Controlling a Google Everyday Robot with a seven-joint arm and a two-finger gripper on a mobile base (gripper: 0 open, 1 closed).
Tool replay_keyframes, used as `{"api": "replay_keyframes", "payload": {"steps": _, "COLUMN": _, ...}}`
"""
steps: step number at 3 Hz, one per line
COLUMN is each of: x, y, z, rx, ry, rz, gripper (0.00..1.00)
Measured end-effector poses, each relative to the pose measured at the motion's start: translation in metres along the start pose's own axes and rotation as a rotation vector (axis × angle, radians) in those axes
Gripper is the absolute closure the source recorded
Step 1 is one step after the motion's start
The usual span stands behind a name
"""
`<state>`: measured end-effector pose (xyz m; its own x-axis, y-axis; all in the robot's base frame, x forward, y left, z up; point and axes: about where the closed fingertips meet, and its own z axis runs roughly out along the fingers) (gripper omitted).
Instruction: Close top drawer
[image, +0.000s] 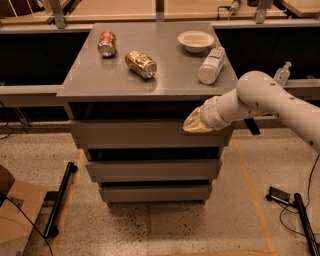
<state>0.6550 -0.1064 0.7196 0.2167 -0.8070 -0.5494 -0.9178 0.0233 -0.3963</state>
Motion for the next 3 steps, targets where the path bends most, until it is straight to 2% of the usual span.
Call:
{"api": "replay_keyframes", "payload": {"steps": 1, "x": 0.012, "y": 0.006, "z": 0.013, "rx": -0.03, "ry": 0.002, "rz": 0.048, "gripper": 1.0}}
{"api": "replay_keyframes", "payload": {"steps": 2, "x": 0.027, "y": 0.022, "z": 0.024, "rx": -0.083, "ry": -0.007, "rz": 0.122, "gripper": 1.0}}
{"api": "replay_keyframes", "payload": {"steps": 3, "x": 0.028, "y": 0.037, "z": 0.018, "rx": -0.094, "ry": -0.05, "rz": 0.203, "gripper": 1.0}}
